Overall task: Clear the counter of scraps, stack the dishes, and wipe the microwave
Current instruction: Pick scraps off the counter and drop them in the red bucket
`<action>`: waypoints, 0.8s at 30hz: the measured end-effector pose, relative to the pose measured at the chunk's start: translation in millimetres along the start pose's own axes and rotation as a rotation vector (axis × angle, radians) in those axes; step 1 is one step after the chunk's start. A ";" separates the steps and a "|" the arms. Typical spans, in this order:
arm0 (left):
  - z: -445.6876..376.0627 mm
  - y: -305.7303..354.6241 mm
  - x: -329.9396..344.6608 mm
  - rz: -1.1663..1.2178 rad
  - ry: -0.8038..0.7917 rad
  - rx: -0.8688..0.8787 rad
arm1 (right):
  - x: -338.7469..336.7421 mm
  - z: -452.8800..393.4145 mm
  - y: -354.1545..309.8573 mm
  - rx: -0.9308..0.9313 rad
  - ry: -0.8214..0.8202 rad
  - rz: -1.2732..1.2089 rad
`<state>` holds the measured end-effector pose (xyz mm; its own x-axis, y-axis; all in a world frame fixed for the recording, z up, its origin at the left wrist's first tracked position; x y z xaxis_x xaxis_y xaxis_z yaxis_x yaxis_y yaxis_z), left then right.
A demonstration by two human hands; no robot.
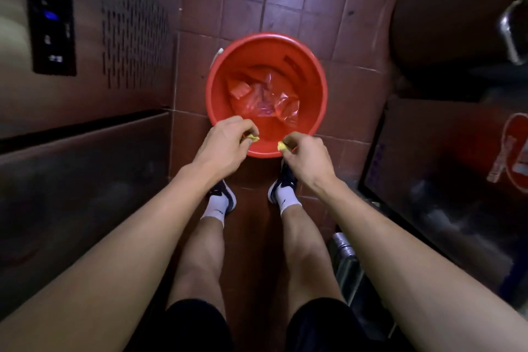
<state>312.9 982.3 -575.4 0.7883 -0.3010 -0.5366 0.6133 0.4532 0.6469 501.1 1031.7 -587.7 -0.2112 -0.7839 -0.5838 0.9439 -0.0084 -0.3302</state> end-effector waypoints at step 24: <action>-153.3 -73.0 58.8 -0.214 -0.006 0.090 | 63.4 -160.6 31.6 -0.075 0.056 0.052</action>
<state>307.0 1060.1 -737.3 0.6399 -0.3874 -0.6637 0.7682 0.3015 0.5647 476.7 1081.5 -754.3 -0.1783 -0.7461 -0.6415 0.9326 0.0797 -0.3519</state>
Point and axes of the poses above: each hand's wrist, its own z-axis away from the middle knuckle, its own x-axis out of the palm, y = z × x, the point moved 2 cm from there along -z, towards the middle knuckle, and after that the axes turned 5 degrees about z, right-handed, at the moved point
